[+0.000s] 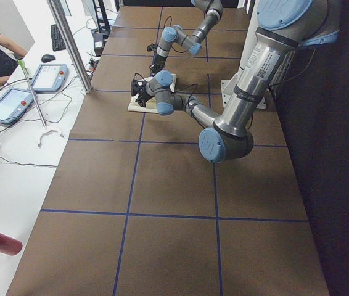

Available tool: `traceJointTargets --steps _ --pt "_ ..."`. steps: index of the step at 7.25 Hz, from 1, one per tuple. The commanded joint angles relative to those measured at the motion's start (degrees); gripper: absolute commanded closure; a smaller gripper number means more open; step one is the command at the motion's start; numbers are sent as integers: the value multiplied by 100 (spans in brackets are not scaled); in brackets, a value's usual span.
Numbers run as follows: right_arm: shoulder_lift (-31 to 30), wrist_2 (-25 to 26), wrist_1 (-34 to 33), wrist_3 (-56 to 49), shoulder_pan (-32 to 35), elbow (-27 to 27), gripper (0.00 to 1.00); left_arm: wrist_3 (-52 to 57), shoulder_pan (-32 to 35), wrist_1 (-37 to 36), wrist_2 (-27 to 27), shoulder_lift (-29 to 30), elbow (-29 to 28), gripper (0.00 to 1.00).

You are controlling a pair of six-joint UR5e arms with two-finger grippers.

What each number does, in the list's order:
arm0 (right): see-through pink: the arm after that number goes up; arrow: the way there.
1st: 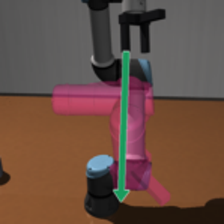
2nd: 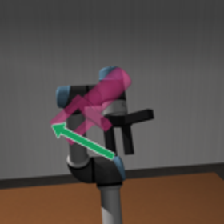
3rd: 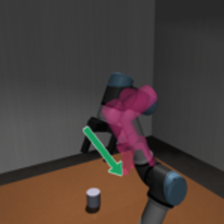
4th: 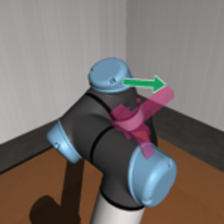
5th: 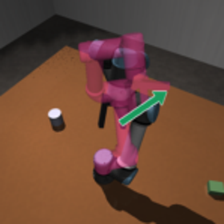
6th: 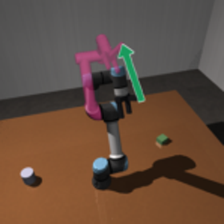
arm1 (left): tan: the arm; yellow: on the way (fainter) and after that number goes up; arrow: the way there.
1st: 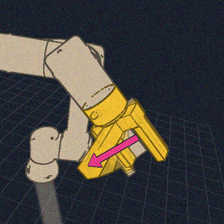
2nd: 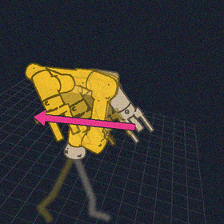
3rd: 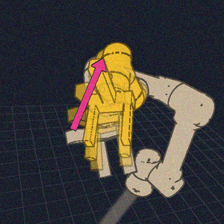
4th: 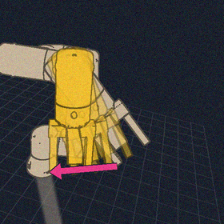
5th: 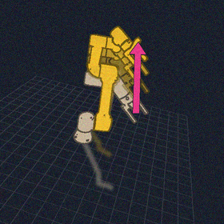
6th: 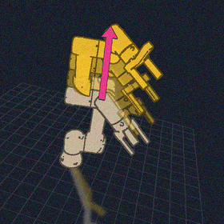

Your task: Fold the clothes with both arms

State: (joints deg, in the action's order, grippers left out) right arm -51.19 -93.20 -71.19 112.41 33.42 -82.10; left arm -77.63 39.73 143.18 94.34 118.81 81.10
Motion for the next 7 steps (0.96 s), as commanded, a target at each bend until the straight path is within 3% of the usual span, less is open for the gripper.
traceJointTargets --steps 1,3,5,7 --pt "12 4 0 8 7 1 100 292 -17 840 784 -7 -488 100" --pt "21 4 0 9 15 1 100 580 -9 1028 1751 -16 -516 100" --pt "21 13 9 17 15 -7 100 600 -26 1028 2166 28 -533 100" --pt "21 13 9 17 42 -7 100 600 -35 1037 2185 124 -595 100"
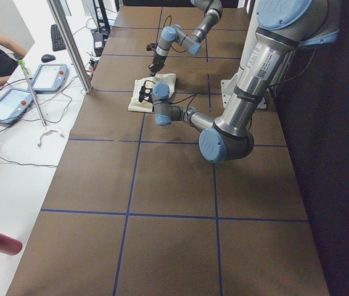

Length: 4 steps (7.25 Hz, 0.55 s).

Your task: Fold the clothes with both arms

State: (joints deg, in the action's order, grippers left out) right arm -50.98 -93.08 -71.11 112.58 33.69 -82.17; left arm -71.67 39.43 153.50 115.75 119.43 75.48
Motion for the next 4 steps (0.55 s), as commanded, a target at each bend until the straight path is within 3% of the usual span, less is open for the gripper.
traceJointTargets --steps 1,3,4 --pt "-9 0 0 -8 24 -1 100 4 29 13 27 80 -59 100" --pt "-9 0 0 -8 41 -1 100 4 152 65 18 316 -400 100" --pt "-9 0 0 -8 42 -1 100 -22 170 440 9 335 -672 100"
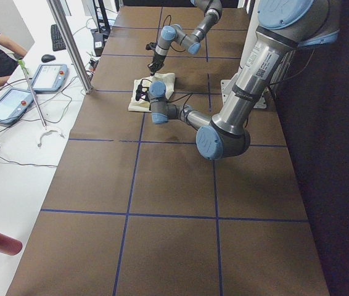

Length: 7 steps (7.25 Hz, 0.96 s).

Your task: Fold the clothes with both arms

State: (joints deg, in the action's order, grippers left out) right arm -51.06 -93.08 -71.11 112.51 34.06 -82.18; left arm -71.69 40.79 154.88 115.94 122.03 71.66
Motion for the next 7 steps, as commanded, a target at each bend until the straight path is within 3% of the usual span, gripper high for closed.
traceJointTargets --steps 1,7 --pt "-1 0 0 -1 13 0 100 -90 43 488 -1 110 -441 100" --pt "-1 0 0 8 22 0 100 -1038 52 990 667 119 -644 100"
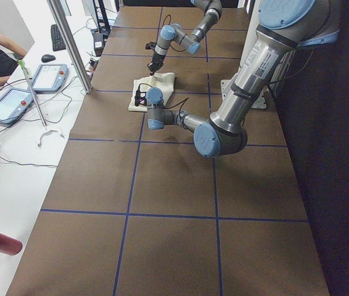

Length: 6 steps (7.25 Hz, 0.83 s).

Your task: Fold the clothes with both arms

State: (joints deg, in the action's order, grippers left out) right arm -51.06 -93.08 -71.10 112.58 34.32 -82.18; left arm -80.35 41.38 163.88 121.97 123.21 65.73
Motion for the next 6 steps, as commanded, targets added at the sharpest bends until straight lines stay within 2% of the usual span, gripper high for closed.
traceJointTargets --steps 1,6 --pt "9 0 0 9 -4 -9 100 -200 -7 196 64 10 -104 100" --pt "-9 0 0 -8 -4 -9 100 -675 -217 1258 90 -60 -289 100"
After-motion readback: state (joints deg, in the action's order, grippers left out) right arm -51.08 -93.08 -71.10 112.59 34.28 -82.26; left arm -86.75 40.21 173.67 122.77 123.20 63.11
